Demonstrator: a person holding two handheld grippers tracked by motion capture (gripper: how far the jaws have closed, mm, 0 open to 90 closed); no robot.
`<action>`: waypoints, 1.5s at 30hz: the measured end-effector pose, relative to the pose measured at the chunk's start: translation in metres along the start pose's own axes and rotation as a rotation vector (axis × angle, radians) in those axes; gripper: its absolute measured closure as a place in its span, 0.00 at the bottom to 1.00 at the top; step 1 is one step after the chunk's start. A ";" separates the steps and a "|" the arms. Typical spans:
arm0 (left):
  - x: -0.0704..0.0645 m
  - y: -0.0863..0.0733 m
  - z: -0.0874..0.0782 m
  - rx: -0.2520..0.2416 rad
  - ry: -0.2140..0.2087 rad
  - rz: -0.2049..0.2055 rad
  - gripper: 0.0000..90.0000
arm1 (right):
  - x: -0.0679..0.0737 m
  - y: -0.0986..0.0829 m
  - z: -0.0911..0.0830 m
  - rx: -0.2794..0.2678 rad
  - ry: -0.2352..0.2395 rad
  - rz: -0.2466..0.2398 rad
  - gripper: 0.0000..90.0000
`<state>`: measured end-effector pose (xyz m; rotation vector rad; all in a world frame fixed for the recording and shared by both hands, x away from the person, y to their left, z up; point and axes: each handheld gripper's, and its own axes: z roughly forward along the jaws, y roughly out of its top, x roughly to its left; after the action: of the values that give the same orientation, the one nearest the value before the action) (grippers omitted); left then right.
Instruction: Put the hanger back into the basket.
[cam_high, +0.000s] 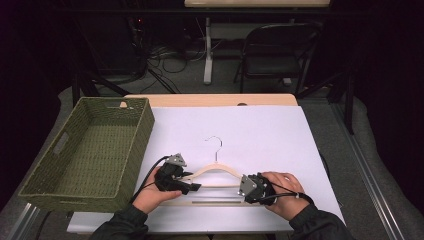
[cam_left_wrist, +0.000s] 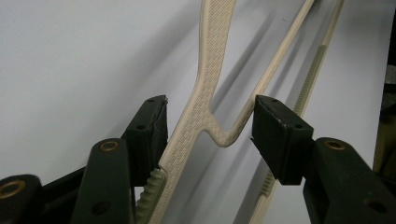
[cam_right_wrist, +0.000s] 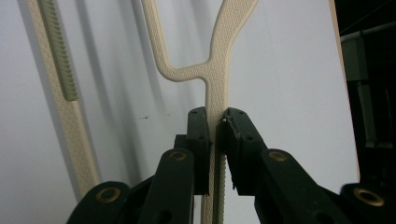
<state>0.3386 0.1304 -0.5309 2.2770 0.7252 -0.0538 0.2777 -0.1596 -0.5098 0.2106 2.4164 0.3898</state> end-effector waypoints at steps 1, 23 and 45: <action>0.000 0.000 0.000 0.000 0.000 0.000 0.52 | 0.000 0.000 0.000 0.000 0.000 0.000 0.89; -0.007 -0.001 -0.002 0.023 -0.028 0.054 0.63 | 0.001 0.001 0.001 -0.002 -0.028 -0.037 0.89; -0.020 0.003 -0.023 0.013 -0.118 0.060 0.92 | -0.008 0.002 -0.004 -0.071 -0.084 0.050 0.69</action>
<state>0.3200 0.1342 -0.5076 2.2854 0.5962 -0.1635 0.2814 -0.1606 -0.5019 0.2517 2.3147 0.4790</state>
